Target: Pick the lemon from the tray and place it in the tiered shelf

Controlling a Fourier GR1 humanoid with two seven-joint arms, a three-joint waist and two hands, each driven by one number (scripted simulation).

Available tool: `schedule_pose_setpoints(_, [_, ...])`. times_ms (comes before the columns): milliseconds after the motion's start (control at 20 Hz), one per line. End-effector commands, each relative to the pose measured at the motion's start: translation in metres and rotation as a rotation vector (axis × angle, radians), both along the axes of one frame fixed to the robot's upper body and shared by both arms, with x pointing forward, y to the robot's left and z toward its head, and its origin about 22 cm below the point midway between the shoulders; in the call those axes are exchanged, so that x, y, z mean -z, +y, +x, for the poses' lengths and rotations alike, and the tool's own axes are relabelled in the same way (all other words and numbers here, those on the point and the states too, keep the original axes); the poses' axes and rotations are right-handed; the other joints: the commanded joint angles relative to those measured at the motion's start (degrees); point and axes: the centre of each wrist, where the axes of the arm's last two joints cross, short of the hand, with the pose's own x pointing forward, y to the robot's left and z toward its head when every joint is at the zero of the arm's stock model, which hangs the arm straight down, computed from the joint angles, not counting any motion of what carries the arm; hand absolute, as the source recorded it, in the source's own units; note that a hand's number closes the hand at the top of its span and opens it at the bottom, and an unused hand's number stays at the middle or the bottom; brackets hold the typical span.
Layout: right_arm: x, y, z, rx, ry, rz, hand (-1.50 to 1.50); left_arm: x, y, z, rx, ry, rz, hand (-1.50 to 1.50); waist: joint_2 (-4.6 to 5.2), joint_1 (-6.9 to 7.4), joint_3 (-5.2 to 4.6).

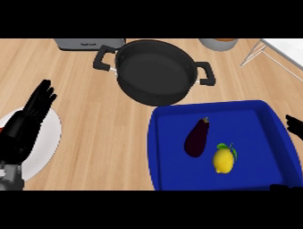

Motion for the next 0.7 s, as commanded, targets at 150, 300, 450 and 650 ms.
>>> schedule_pose_setpoints(150, [-0.046, 0.016, -0.013, -0.044, 0.088, -0.295, -1.50, 0.016, -0.001, -0.005, 0.001, 0.007, 0.007, 0.00, 0.02, -0.01, -0.05])
schedule_pose_setpoints(300, [-0.063, 0.044, 0.002, -0.057, 0.134, -0.319, -1.50, -0.003, 0.004, 0.005, 0.017, -0.008, -0.002, 0.00, 0.13, 0.72, -0.02])
schedule_pose_setpoints(450, [-0.057, 0.072, -0.001, -0.077, 0.171, -0.323, -1.50, 0.003, -0.019, 0.001, 0.015, -0.003, 0.002, 0.00, 0.09, 0.68, 0.00])
schedule_pose_setpoints(650, [-0.053, 0.082, 0.006, -0.090, 0.226, -0.390, -1.50, 0.012, 0.003, 0.006, 0.011, 0.002, -0.003, 0.00, 0.12, 0.54, 0.01])
